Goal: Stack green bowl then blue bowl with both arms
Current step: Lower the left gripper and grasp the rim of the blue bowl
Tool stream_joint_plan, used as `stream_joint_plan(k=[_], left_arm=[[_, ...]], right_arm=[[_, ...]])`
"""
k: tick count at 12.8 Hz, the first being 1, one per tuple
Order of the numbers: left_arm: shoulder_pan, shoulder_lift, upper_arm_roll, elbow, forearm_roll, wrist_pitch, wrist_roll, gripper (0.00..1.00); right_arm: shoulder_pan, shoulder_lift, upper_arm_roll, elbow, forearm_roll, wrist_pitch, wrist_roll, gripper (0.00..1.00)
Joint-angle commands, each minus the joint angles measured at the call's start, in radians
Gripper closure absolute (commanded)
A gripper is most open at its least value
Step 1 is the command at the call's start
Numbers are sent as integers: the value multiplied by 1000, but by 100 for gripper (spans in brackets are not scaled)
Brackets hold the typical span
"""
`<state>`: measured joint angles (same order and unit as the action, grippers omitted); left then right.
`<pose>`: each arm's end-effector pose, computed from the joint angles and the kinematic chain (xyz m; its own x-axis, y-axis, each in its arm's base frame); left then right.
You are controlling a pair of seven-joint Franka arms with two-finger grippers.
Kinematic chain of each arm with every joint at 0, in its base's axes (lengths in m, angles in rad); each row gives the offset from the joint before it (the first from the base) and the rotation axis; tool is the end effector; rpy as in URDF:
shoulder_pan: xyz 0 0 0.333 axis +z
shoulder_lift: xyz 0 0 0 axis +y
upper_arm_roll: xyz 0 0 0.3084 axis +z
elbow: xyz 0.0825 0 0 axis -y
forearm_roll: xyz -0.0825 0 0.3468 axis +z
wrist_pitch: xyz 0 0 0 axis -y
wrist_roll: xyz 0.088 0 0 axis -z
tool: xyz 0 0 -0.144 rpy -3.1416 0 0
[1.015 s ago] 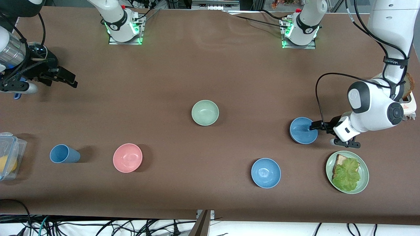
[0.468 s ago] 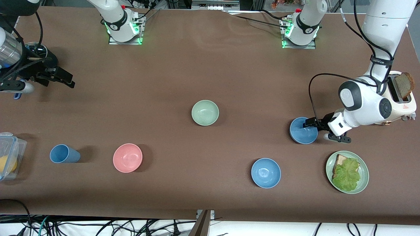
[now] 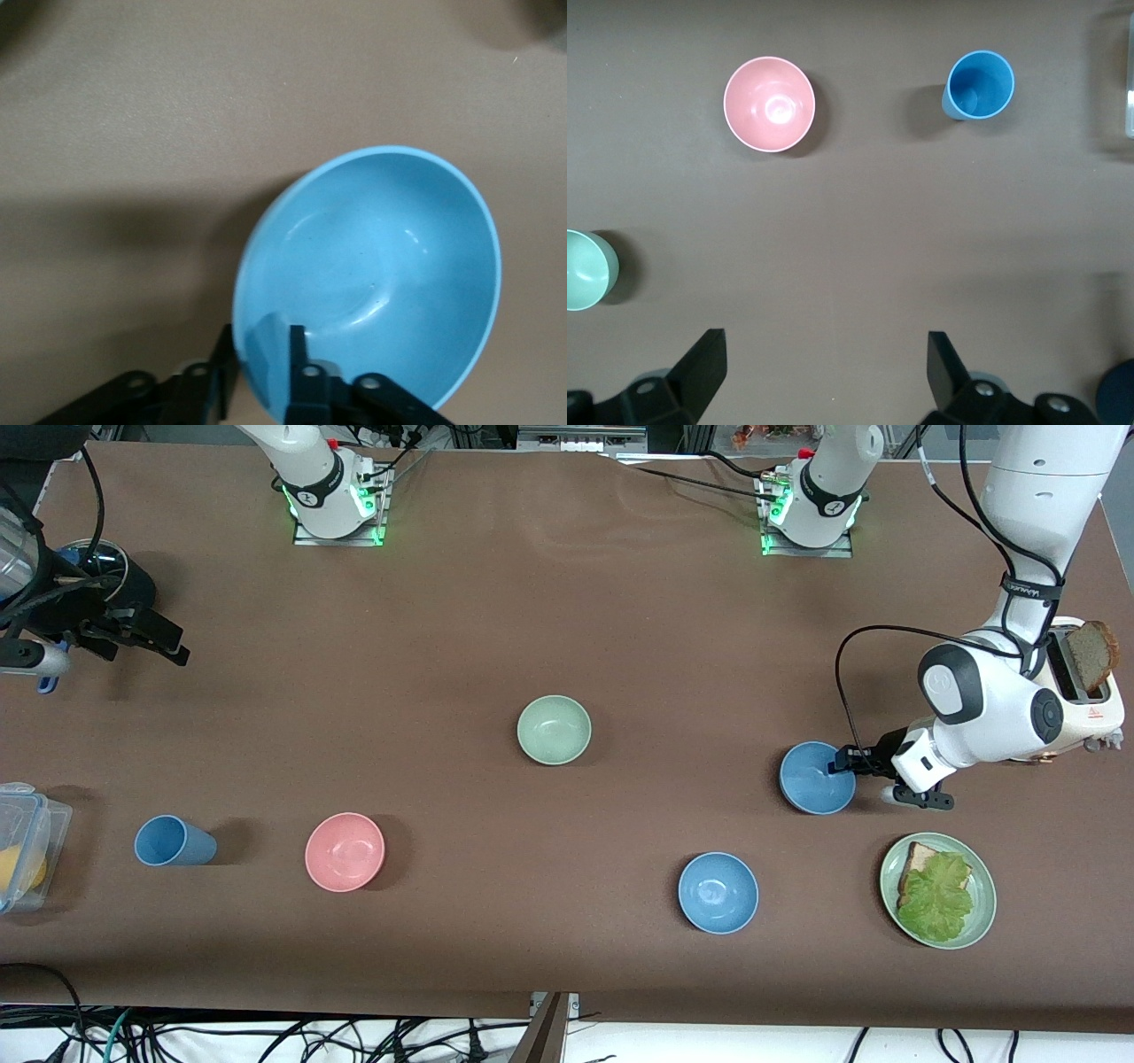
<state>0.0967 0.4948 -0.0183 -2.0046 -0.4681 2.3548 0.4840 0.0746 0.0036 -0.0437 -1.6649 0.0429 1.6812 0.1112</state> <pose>0.5623 0.0261 0.1845 0.9977 -0.0535 -0.0408 -0.0367 -0.9413 0.3356 0.5262 0.0220 0.5466 0.9964 -0.0848 0.0078 -0.0844 -0.9955 -0.0437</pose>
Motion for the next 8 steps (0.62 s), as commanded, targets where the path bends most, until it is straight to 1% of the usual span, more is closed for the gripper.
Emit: stream_joint_plan(k=[1,3,4,6,7,8], left_arm=[[-2,-10,14,-3,-30,4,44,100],[-2,-15,15,10,-29,-3,41,100],[-2,-24,15,33,-29,-23,33,100],[-17,-33,12,113,-29,-118,18,100],[-31,-35,5,147,-29,-149,-28,100],[-66,-36,0,173,-24,-164,-98,100]], right_arm=[[-15,21,7,39,-6,-38,-7,0],[-13,21,7,39,-6,-38,-2,0],[-13,21,7,39,-5,-38,-2,0],[-15,21,7,39,-5,-38,-4,0],[-15,21,7,39,-5,-37,-5,0],[-13,21,7,39,-5,-35,-5,0]])
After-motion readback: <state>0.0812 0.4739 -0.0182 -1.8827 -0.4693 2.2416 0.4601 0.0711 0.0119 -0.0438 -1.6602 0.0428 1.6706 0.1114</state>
